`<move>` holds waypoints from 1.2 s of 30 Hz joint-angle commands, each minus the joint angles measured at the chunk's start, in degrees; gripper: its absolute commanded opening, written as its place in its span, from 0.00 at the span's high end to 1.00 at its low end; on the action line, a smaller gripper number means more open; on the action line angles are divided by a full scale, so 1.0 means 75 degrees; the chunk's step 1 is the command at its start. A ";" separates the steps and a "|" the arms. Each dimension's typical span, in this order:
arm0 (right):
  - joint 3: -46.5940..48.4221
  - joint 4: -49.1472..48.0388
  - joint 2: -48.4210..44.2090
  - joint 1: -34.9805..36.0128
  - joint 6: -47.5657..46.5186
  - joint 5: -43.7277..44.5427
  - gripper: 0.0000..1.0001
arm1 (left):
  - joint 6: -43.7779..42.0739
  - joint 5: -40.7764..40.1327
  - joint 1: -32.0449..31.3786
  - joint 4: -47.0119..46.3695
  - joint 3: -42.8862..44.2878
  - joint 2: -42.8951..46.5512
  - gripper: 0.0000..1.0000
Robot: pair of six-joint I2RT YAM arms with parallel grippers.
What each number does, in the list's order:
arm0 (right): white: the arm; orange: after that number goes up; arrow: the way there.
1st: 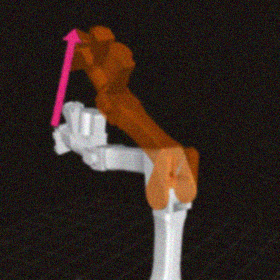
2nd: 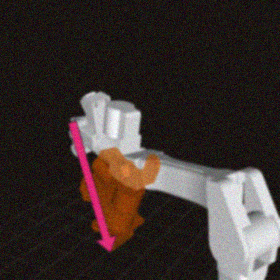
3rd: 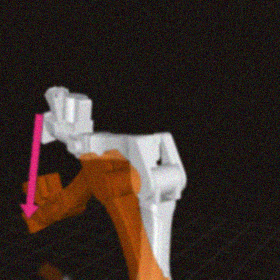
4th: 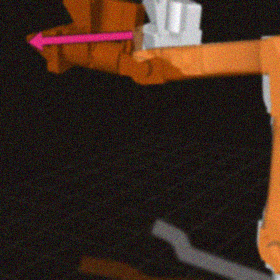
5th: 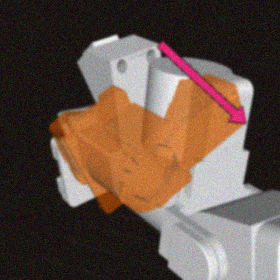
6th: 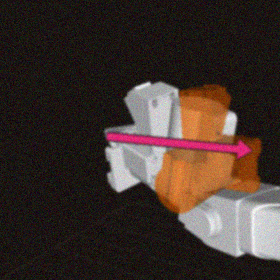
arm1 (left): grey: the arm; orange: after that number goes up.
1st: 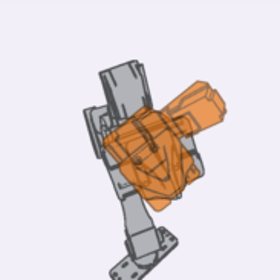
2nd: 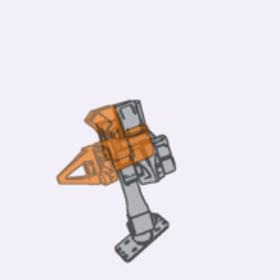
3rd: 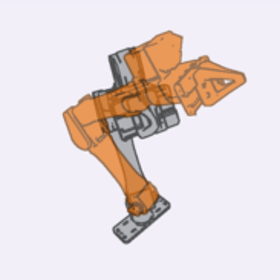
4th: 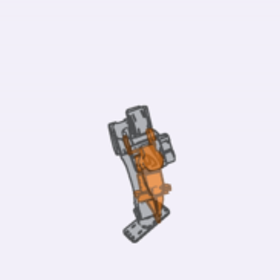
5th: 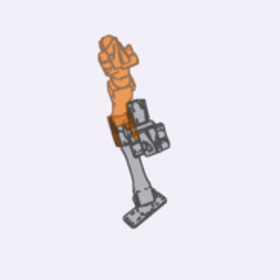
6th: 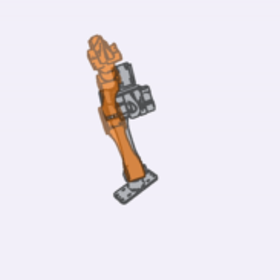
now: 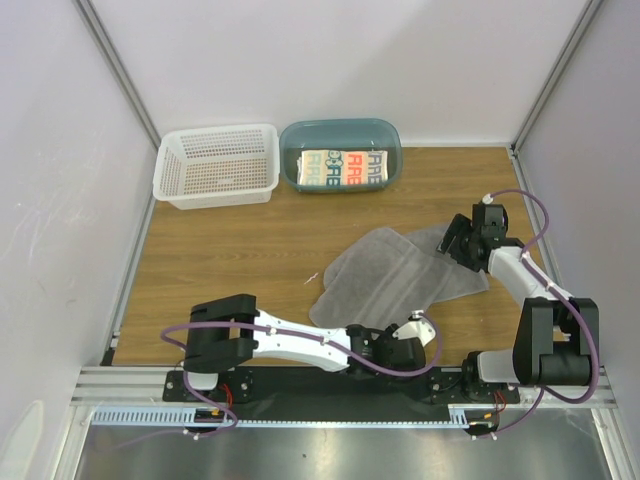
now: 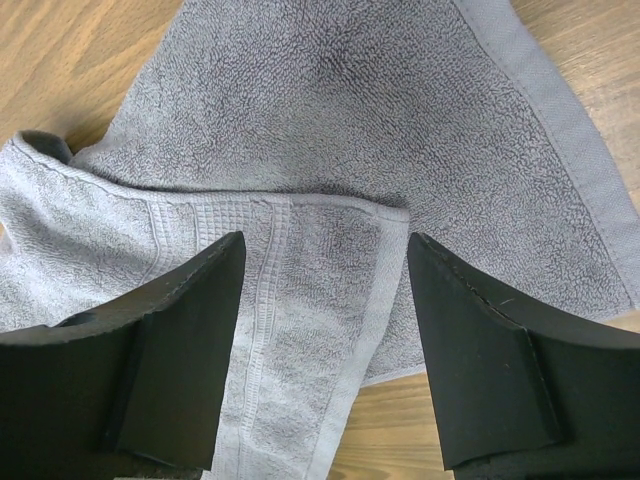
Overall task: Fold and stack the towels
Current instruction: Flatten out the crumpled towel
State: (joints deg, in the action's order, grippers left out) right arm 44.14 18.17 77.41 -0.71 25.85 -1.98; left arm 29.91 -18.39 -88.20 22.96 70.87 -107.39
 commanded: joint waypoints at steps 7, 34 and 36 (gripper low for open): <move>0.0044 -0.0091 0.0073 0.0036 -0.0071 0.0065 0.28 | -0.0074 -0.0091 0.0018 -0.0003 -0.0039 -0.0118 0.49; -0.0530 -0.0700 0.0647 0.0071 0.0210 -0.0205 0.29 | 0.0359 0.0097 0.0428 -0.0401 -0.0813 0.0526 1.00; -0.0495 -0.0770 0.0858 0.0071 0.0222 -0.0240 0.30 | 0.0371 0.0167 0.0487 -0.0471 -0.0895 0.0585 1.00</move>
State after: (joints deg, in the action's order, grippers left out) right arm 40.51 16.08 82.35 -0.47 26.59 -2.90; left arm 31.68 -17.32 -85.38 20.40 65.21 -105.60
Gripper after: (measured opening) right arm 0.704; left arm 0.006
